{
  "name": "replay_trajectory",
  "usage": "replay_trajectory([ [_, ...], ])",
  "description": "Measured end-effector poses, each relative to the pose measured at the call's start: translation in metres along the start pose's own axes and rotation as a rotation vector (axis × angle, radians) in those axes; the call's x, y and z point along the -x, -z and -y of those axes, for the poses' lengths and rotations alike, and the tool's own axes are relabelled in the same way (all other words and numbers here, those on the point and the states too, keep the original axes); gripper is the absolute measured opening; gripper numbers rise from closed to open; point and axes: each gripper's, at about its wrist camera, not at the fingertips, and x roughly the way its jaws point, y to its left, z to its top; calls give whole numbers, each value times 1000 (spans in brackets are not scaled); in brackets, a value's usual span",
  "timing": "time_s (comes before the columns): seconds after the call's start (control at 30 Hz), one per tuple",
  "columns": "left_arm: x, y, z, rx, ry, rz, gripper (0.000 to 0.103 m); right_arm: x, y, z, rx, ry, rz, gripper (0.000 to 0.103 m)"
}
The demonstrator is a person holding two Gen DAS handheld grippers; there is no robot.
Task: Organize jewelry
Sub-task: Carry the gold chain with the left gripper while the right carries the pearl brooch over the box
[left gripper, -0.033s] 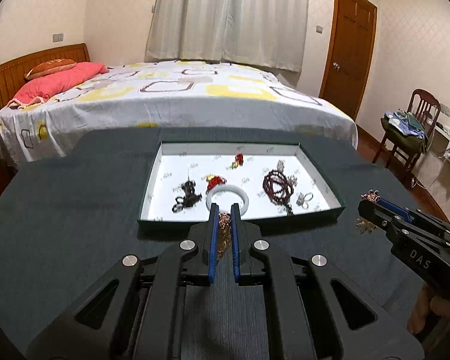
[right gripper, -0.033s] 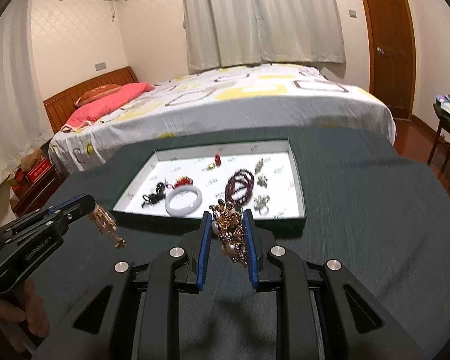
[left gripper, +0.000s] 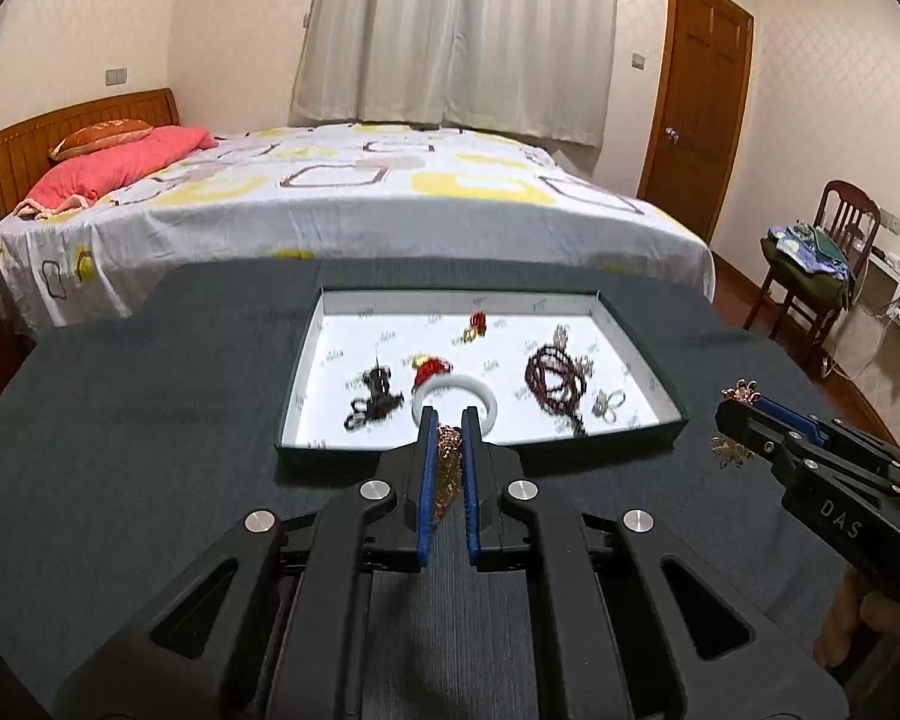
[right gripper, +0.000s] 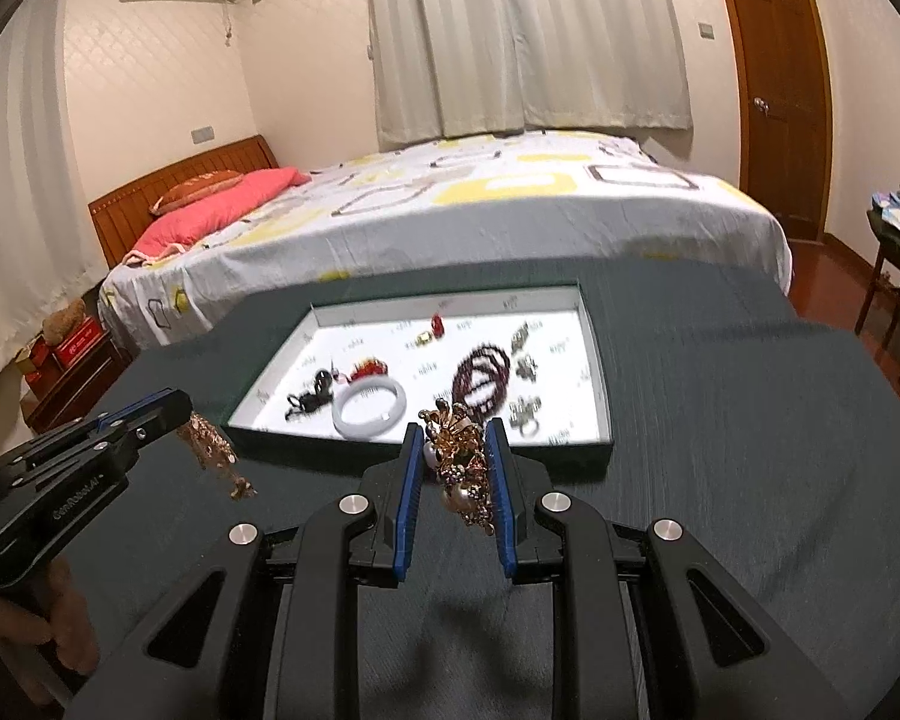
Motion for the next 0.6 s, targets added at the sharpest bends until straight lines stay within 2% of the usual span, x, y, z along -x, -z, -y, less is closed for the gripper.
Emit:
replay_trajectory([
  [0.3,2,-25,0,-22,4,58,8,0,-29,-13,32,-19,66,22],
  [0.6,-9,-49,-4,-12,22,87,8,-15,-54,-23,47,-42,94,22],
])
